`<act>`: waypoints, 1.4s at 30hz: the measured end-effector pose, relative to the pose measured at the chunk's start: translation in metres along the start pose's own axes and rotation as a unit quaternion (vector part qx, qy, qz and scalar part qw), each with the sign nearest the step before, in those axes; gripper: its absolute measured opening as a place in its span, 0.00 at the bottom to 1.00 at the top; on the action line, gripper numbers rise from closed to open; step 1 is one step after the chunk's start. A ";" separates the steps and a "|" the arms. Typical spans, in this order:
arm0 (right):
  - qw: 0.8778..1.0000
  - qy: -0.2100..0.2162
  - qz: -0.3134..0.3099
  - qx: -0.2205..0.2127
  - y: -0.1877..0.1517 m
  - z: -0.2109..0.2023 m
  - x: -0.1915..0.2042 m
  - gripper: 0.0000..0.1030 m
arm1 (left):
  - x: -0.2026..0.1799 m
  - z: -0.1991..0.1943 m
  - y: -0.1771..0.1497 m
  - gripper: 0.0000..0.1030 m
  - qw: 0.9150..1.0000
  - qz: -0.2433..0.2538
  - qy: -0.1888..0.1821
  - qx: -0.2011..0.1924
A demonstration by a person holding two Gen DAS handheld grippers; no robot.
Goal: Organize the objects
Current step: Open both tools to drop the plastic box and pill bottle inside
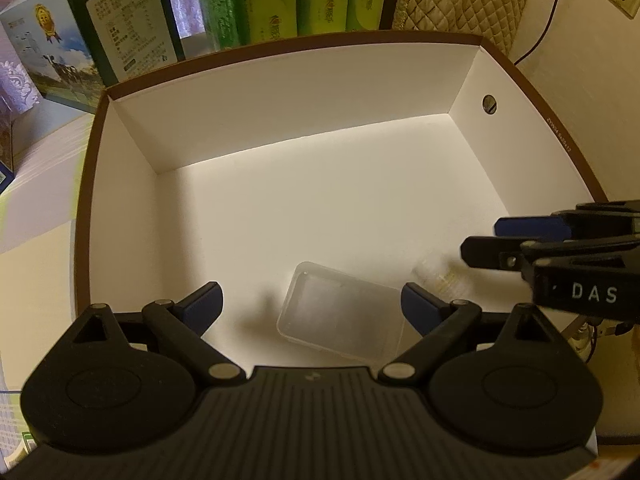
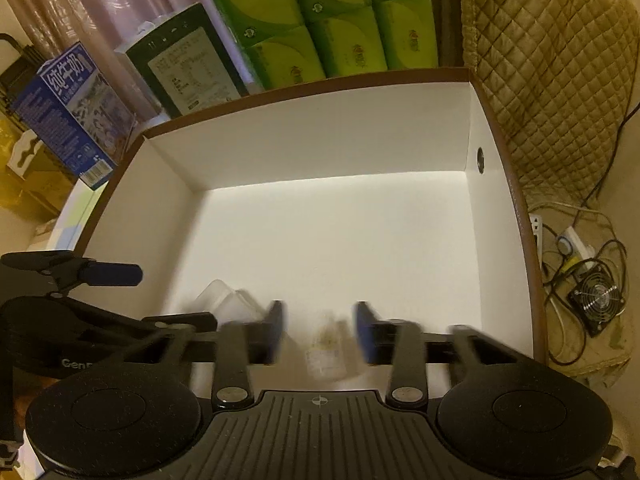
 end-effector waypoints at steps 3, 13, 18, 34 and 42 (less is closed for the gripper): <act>1.000 -0.002 0.003 -0.011 0.002 -0.005 -0.002 0.52 | 0.001 -0.004 -0.001 0.92 1.000 -0.003 0.001 -0.003; 0.999 0.003 0.009 -0.032 0.004 -0.028 -0.008 0.56 | 0.001 -0.022 -0.005 0.93 1.000 -0.008 0.008 -0.017; 0.999 0.000 0.004 -0.038 -0.004 -0.040 -0.006 0.56 | 0.001 -0.037 -0.008 0.93 0.999 -0.013 0.009 -0.028; 0.996 -0.011 0.013 -0.086 -0.040 -0.104 0.034 0.57 | 0.007 -0.108 -0.042 0.93 0.997 -0.019 -0.005 -0.073; 0.993 -0.020 0.036 -0.109 -0.065 -0.137 0.062 0.57 | 0.014 -0.144 -0.065 0.93 0.995 -0.005 -0.021 -0.094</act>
Point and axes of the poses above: each gripper's, at about its wrist camera, not at the fingertips, and z roughly the way its jaws point, x to its left, y to its top, the point moved 9 cm from there along z, roughly the way its jaws point, and after that the axes turned 3 degrees about -y, right-handed, at the moved point
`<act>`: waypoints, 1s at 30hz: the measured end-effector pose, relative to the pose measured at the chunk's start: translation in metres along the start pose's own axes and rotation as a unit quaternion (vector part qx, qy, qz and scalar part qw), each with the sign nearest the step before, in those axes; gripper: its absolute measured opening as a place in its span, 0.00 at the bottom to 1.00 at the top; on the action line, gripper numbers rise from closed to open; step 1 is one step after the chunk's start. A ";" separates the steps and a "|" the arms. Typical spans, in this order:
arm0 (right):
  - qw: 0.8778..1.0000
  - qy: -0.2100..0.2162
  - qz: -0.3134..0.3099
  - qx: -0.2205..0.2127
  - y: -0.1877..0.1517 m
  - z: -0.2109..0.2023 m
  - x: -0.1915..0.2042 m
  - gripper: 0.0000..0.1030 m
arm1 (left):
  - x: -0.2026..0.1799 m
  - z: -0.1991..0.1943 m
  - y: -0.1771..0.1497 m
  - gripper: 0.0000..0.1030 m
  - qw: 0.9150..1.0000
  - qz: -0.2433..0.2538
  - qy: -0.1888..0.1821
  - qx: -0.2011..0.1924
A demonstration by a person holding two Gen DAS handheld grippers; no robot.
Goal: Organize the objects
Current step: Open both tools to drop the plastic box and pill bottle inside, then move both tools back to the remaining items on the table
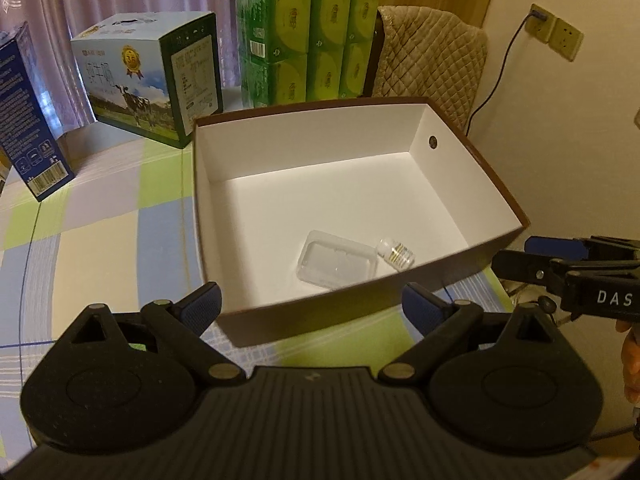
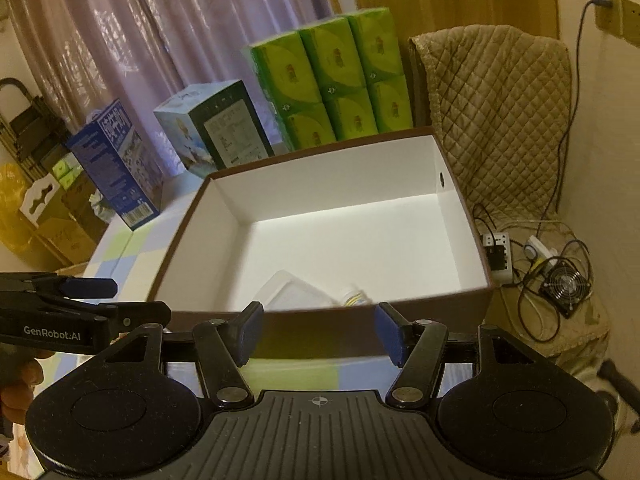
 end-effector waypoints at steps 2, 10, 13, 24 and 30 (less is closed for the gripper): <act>1.000 -0.004 0.002 -0.002 -0.006 -0.007 0.008 0.57 | 0.004 -0.008 -0.006 0.93 1.000 0.000 -0.001 -0.001; 1.000 -0.006 0.000 -0.003 -0.033 -0.021 0.043 0.57 | 0.026 -0.039 -0.034 0.93 1.000 -0.003 -0.004 -0.003; 1.000 -0.001 -0.003 0.000 -0.043 -0.022 0.056 0.57 | 0.037 -0.050 -0.045 0.93 1.000 -0.008 -0.002 -0.005; 0.999 0.017 -0.022 0.023 -0.075 -0.015 0.100 0.57 | 0.085 -0.081 -0.088 0.93 0.999 -0.040 0.016 0.001; 0.998 0.029 -0.031 0.035 -0.087 -0.009 0.120 0.57 | 0.108 -0.089 -0.112 0.93 0.998 -0.057 0.027 0.010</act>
Point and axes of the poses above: each gripper's, at about its wrist camera, not at the fingertips, and z roughly the way its jaws point, x to its left, y to its top, the point moved 9 cm from there along z, roughly the way its jaws point, and after that the axes turned 3 degrees about -y, right-handed, at the moved point
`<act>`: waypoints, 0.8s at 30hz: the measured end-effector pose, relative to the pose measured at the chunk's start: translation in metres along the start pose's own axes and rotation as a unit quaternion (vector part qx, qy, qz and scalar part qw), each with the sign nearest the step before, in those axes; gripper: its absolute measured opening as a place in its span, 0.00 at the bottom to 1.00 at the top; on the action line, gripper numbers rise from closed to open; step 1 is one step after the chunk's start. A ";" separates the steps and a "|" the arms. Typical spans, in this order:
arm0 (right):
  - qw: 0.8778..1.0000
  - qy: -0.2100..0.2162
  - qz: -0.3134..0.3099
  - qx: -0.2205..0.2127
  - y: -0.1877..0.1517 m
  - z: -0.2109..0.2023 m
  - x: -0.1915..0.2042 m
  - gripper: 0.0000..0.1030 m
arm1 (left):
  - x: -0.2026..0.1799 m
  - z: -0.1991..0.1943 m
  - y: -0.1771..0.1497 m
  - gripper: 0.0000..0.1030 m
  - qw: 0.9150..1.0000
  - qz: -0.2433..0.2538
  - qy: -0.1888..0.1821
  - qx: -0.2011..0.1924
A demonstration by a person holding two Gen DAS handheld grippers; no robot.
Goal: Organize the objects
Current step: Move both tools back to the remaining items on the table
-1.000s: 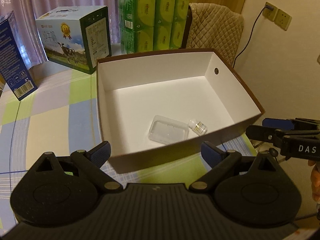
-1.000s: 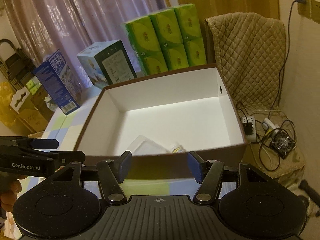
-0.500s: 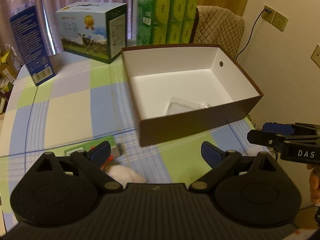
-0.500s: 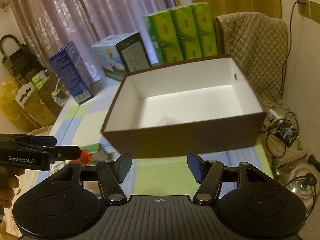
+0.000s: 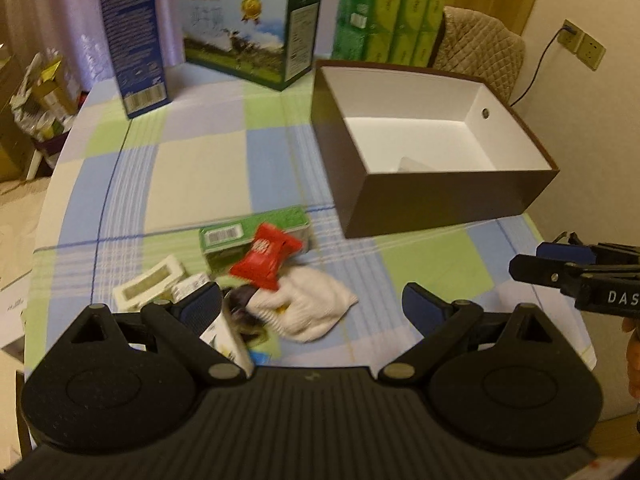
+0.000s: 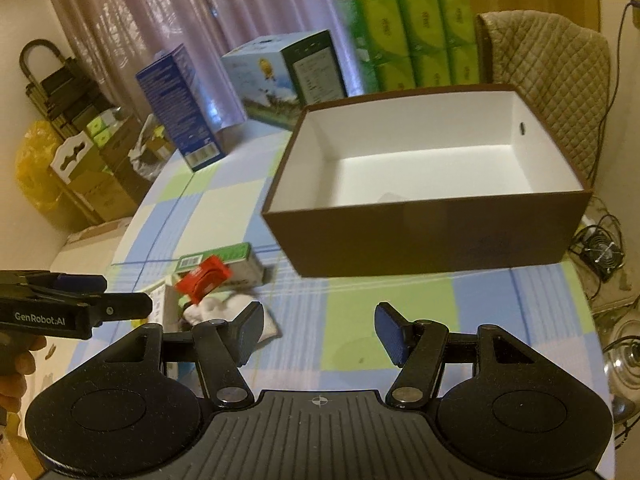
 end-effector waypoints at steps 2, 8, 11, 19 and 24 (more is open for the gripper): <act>1.000 0.005 -0.004 0.005 -0.003 0.004 0.007 0.57 | 0.007 -0.002 -0.006 0.93 1.000 -0.005 0.003 0.001; 1.000 0.021 -0.015 0.017 -0.014 0.015 0.028 0.57 | 0.027 -0.006 -0.024 0.93 1.000 -0.025 0.013 0.009; 0.999 0.028 -0.025 0.023 -0.018 0.021 0.039 0.57 | 0.038 -0.008 -0.032 0.93 0.999 -0.036 0.022 0.011; 0.997 0.047 -0.046 0.043 -0.028 0.042 0.061 0.57 | 0.069 -0.009 -0.050 0.92 0.996 -0.072 0.048 0.017; 0.996 0.052 -0.051 0.054 -0.031 0.054 0.067 0.57 | 0.081 -0.004 -0.057 0.92 0.994 -0.089 0.055 0.022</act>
Point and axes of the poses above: each gripper's, at about its wrist camera, not at the fingertips, and z roughly the way its jaws point, x to its left, y to its top, the point moved 9 cm from there along z, roughly the way its jaws point, and after that the axes turned 3 degrees about -y, right-handed, at the moved point
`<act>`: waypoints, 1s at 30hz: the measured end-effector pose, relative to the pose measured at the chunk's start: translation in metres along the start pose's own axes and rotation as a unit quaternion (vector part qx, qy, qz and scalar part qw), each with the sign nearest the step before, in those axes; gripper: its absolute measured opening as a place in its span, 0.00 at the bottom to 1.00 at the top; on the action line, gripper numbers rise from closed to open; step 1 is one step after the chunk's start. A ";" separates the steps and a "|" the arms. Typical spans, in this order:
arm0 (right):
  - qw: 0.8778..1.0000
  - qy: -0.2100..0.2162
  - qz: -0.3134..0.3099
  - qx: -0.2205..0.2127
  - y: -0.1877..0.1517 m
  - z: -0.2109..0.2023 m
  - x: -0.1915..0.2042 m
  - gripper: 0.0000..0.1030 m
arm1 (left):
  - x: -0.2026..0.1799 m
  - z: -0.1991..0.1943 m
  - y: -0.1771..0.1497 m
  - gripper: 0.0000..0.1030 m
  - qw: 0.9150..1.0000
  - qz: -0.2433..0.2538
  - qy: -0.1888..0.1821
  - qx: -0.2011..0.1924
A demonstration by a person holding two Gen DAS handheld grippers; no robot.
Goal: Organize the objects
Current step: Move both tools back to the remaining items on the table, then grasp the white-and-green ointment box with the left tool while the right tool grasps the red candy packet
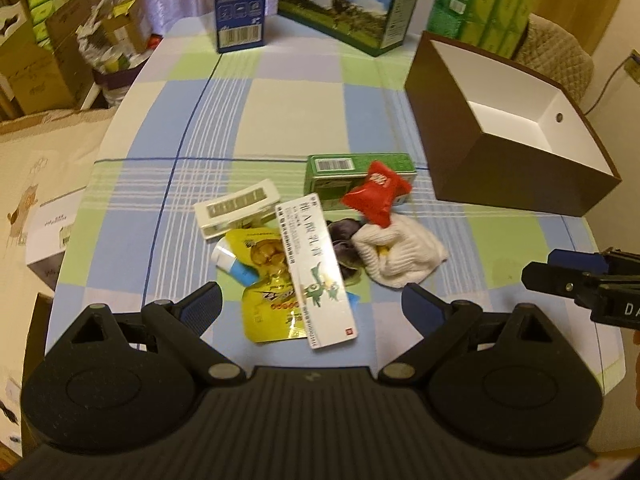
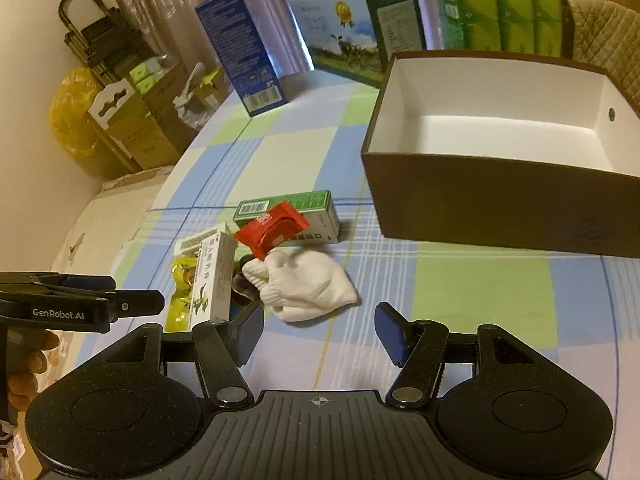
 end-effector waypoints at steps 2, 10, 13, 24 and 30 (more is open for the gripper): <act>1.000 0.004 -0.002 0.003 0.001 0.006 0.002 0.57 | 0.003 0.004 0.001 0.92 1.000 -0.004 0.002 0.001; 0.999 0.031 0.001 0.012 0.010 0.030 0.013 0.57 | 0.015 0.017 0.006 0.91 1.000 -0.013 0.022 0.000; 0.999 0.034 0.001 0.015 0.016 0.041 0.015 0.57 | 0.018 0.024 0.009 0.90 1.000 -0.014 0.019 0.002; 0.999 0.019 0.023 0.026 0.023 0.054 -0.005 0.57 | 0.011 0.074 0.010 0.62 0.999 -0.016 0.008 0.038; 0.998 0.005 0.047 0.032 0.020 0.053 -0.025 0.57 | 0.012 0.085 0.012 0.62 0.999 -0.018 0.012 0.031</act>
Point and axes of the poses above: each gripper's, at about its wrist camera, not at the fingertips, and z roughly the way its jaws point, x to its left, y to its top, the point moved 9 cm from there along z, roughly the way its jaws point, and after that the axes turned 3 degrees about -y, right-handed, at the moved point
